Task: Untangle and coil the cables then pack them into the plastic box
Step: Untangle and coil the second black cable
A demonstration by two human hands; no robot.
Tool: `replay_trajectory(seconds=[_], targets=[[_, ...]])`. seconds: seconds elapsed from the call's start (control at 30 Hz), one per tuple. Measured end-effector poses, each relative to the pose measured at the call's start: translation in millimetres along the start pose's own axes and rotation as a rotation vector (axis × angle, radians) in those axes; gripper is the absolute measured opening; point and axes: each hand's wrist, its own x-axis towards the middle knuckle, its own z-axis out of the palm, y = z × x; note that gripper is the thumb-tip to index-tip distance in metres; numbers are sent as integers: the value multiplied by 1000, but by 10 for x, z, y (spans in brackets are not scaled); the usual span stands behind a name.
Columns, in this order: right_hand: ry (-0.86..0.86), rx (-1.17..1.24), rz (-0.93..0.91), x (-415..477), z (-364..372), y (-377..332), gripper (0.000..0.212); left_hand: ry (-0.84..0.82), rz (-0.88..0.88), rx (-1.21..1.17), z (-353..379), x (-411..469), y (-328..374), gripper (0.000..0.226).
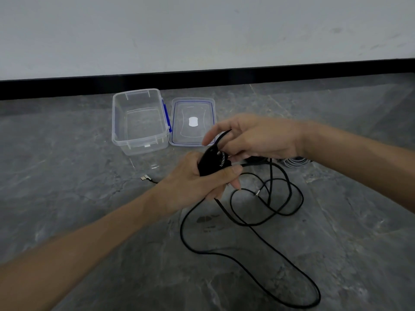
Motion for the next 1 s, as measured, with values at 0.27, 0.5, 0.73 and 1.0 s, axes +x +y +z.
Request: replay_trajectory(seconds=[0.27,0.5,0.73,1.0], targets=[[52,141,-20,18,-95,100,27,120,-50,-108,12,45,-25,31],[303,-336,-102,28,-66,196,40,225,-101,-118,29,60,-37,32],[618,-894,-231,55,52,204,40,361,-192,-52,107,101,-113,35],[449,-1015,-220,194,57,316,27,401,-280,-13,103,107,-104,33]])
